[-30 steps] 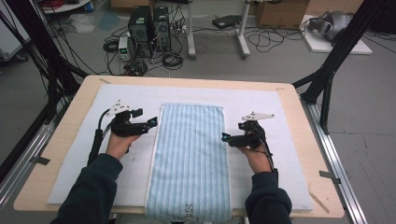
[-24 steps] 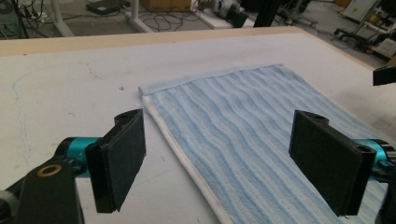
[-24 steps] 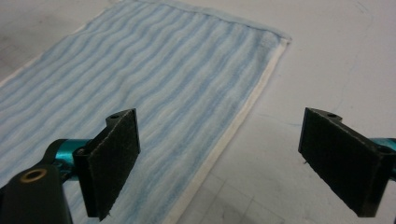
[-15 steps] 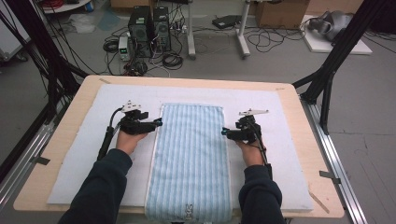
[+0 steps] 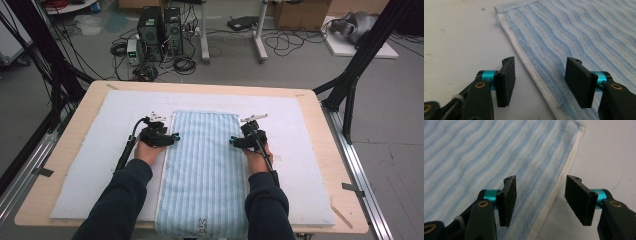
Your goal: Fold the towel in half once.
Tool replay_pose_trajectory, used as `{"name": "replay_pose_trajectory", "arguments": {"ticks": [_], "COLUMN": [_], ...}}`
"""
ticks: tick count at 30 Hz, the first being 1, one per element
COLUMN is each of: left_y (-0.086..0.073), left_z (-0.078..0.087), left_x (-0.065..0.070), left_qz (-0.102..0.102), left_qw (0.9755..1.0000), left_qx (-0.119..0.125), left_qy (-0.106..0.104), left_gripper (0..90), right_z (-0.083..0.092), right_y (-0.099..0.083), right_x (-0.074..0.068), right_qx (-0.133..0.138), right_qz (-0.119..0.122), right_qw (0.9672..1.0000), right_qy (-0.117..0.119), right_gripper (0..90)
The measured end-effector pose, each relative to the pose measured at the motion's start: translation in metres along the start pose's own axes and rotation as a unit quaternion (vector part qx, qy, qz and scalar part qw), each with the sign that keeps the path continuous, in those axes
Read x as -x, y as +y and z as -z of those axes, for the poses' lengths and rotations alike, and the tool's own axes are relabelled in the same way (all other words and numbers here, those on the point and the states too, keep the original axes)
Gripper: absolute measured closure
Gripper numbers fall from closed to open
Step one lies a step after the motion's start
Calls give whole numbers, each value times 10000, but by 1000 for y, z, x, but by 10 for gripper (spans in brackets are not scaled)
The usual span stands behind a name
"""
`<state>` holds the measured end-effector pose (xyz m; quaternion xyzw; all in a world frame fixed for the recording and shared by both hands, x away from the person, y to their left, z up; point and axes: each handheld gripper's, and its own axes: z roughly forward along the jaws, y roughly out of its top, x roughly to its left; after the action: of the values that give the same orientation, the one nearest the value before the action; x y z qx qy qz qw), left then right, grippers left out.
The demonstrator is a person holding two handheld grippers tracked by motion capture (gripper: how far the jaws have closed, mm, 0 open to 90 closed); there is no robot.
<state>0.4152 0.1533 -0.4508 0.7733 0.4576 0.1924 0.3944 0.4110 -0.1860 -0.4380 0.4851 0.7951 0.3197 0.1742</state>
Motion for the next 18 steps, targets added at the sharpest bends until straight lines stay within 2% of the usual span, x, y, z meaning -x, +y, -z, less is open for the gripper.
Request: {"name": "replay_pose_trajectory", "arguments": {"ticks": [1,4,5,7,8,10,12,15,18], "left_y": [0,0,0,-1,-1,-1,-1,-1,2], "left_z": [1,1,2,2,2,2,2,5,12], "left_x": [-1,-1,-1,-1,-1,0,-2,-7,-9], "left_qz": [-49,-58,-109,-143,-175,-182,-65,190,215], "left_qw": [10000,10000,9999,9998,9996,9995,9995,9987,9980], "left_qx": [-20,0,5,21,0,8,3,21,74], "left_qy": [39,30,26,-127,-205,-246,-324,-478,-587], "left_gripper": [473,558,651,724,795,856,865,867,867], "right_z": [-1,-1,-1,0,0,0,0,3,10], "right_y": [-1,-1,-1,-1,-1,-1,-1,-1,0], "right_x": [1,1,1,2,2,2,1,-1,-1], "right_qx": [-45,-32,-21,-22,-27,-19,-27,43,184], "right_qz": [-7,-10,41,77,65,65,86,187,185], "right_qw": [10000,10000,10000,9998,9997,9995,9994,9994,9990], "right_qy": [-49,6,59,194,237,323,331,288,357], "right_gripper": [441,526,584,659,730,796,831,837,837]}}
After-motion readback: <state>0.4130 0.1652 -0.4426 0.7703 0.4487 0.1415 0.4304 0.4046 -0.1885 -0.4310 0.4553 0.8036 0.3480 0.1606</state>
